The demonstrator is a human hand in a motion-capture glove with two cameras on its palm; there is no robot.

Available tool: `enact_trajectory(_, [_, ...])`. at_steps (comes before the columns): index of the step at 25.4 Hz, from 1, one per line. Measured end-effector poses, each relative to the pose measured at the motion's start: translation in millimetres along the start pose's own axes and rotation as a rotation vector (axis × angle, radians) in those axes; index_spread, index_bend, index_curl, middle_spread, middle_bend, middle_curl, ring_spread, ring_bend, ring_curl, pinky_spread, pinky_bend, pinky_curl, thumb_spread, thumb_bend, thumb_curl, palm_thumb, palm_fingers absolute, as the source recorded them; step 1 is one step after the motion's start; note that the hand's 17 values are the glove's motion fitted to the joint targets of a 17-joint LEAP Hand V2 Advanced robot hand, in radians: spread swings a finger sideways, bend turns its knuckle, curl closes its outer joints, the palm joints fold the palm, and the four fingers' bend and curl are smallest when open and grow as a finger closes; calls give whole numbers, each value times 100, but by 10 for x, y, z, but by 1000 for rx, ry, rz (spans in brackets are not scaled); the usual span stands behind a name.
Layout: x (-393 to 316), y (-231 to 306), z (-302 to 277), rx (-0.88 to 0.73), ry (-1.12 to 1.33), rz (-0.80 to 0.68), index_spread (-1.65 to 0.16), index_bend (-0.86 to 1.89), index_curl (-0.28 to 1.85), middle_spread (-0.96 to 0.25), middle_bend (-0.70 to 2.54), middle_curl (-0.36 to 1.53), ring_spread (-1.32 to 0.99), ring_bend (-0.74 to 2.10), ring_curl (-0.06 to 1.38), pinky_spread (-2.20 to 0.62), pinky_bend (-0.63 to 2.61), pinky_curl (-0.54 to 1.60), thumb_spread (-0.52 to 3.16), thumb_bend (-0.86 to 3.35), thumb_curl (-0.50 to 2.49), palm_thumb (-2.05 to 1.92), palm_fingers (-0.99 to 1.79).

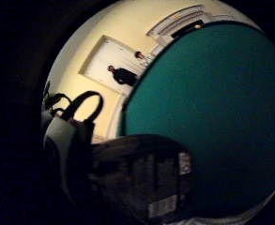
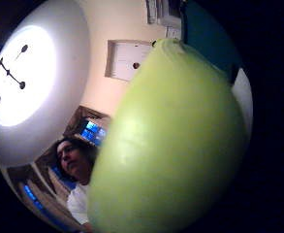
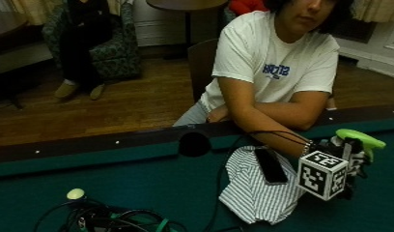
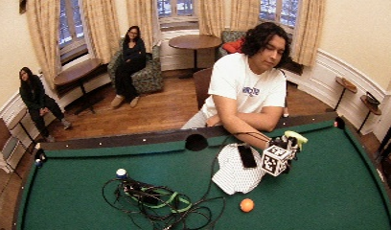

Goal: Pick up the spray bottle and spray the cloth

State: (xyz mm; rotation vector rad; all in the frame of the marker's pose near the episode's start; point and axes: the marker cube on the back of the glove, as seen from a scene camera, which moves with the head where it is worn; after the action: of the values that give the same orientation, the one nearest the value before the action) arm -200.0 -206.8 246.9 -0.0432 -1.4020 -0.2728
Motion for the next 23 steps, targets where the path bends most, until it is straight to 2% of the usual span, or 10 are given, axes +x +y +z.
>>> enact_trajectory(10, [110,-425,252,-31,-32,-13,-26,37,67,-16,73,56,-19,78,49,-28,46,43,38,-3,86,93,139])
enact_trajectory(18, [173,-352,261,-106,-6,72,-26,37,67,-16,73,56,-19,76,49,-29,45,42,36,-4,86,92,136])
enact_trajectory(20, [192,-273,226,-133,35,102,-27,34,66,-16,73,56,-18,74,48,-27,44,41,40,-5,85,88,131])
enact_trajectory(23, [198,-129,112,-156,106,139,-27,30,64,-16,68,54,-18,70,46,-16,31,38,54,-7,80,80,109])
